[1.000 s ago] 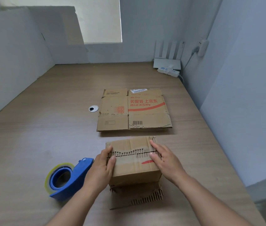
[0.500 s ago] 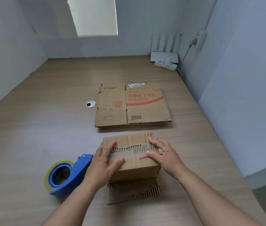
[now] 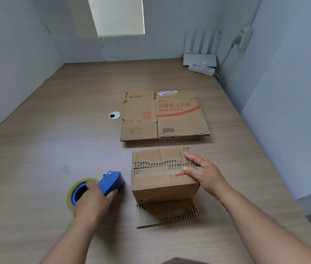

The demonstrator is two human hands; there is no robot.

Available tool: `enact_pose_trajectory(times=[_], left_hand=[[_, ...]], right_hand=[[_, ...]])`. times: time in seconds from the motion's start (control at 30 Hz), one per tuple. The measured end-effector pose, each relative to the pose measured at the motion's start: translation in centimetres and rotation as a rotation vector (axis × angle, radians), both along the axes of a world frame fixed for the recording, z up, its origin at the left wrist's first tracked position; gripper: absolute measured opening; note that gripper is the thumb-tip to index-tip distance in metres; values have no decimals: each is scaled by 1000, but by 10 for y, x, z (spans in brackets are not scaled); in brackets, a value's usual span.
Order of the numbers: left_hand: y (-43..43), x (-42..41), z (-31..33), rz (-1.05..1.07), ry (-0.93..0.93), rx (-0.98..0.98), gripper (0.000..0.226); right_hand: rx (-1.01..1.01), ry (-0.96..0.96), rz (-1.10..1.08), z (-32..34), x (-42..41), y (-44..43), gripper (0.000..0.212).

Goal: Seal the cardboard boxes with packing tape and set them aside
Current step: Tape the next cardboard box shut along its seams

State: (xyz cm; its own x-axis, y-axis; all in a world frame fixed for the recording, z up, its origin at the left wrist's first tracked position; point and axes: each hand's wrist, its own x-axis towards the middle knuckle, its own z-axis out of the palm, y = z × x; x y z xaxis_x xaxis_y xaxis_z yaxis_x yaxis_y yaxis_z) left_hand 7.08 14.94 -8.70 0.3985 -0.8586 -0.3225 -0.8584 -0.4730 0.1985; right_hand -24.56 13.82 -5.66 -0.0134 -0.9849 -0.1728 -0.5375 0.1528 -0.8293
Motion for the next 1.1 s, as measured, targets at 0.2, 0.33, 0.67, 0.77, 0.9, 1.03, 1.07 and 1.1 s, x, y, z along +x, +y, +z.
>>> enact_pose_trajectory(times=[0.2,0.33,0.67,0.77,0.9,1.03,1.07,1.1], left_hand=[[-10,13,12,15,91,15,46],[-18,5,73,26,295,-192,36],[-23,-89,122,-671,-14,2,54],[-20,-90,112,-706,-58,-30,56],[-20,-85,111,-729,-22,-20,54],[-21,-82,110,-732,9,-24,52],[-21,-81,109,-736,6,-24,52],[-20,-81,109,-740,2,-24,52]], right_hand=[[14,15,6,1,0,0,53],[17,9,5,1,0,0,52],[34,54,8,1,-1,0,53],[39,89,4,6,0,1,54],[-93,174,-18,13,1,7,51],[-282,-127,-171,21,11,18,37],[-256,-229,-150,23,14,19,39],[-216,-310,-108,25,15,19,43]])
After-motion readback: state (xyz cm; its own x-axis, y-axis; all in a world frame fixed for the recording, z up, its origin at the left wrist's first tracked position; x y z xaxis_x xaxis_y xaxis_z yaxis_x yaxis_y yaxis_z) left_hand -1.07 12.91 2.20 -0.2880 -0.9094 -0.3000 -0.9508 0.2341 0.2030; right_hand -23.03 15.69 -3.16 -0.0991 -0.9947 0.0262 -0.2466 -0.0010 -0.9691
